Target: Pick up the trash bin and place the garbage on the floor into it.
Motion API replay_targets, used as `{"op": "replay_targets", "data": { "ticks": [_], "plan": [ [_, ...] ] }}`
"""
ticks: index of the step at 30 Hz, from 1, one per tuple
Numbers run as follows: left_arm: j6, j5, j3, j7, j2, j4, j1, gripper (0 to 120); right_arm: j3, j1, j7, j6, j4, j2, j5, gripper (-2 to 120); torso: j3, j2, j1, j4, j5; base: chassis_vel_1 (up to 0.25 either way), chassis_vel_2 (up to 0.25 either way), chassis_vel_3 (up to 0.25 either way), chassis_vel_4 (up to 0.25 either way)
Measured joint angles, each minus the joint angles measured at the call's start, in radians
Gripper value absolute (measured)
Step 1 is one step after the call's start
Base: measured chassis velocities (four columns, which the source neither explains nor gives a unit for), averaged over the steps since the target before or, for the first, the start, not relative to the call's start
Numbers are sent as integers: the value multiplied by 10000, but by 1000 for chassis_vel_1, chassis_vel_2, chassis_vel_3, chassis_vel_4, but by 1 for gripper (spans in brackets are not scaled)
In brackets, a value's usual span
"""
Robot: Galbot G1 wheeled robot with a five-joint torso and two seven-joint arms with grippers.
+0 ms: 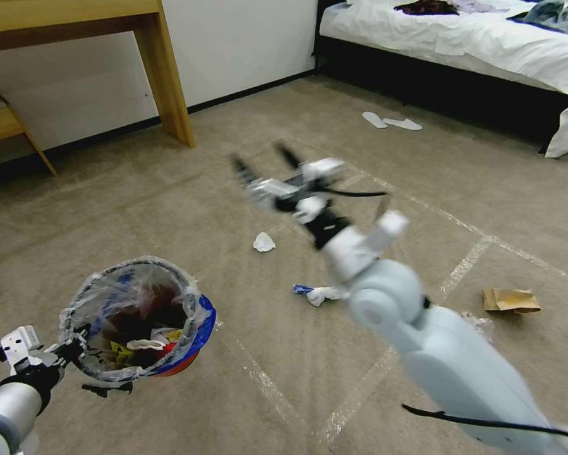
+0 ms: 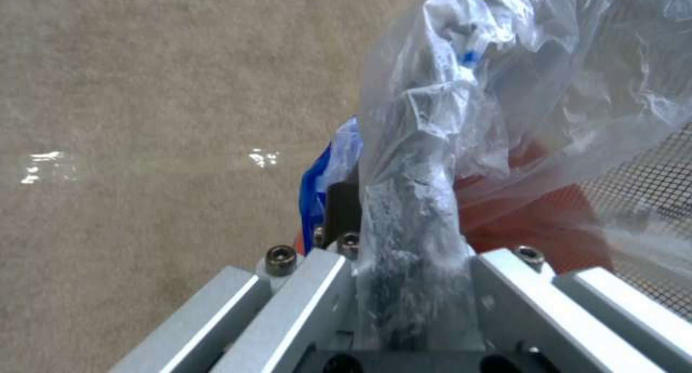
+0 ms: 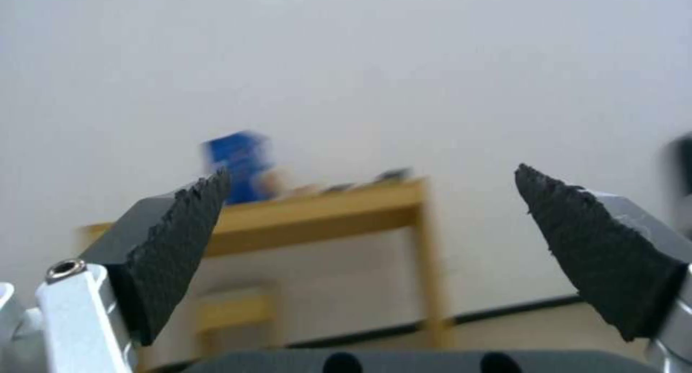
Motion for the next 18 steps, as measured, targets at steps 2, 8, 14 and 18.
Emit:
{"op": "replay_targets", "data": {
  "ticks": [2,8,14,18],
  "plan": [
    [-17,20,-30,1,-25,-6,-8,0,584,-466,-61,160,173,-104,-230,100,0,0,0,-1,1,0,0,0,0],
    [-46,29,-134,12,-100,-7,-24,0,3183,-2749,-168,662,813,-439,-1473,100,0,0,-1,-1,1,0,0,0,0],
    [-63,39,-95,62,-154,21,-83,0,5156,-4747,-194,1216,1359,-306,-1925,100,-1,0,0,0,-3,0,0,0,0],
    [-104,134,-54,122,-258,39,-111,0,5913,-5845,-325,1960,1513,202,-2554,100,-1,0,-1,3,-5,0,0,0,0]
  ]
}}
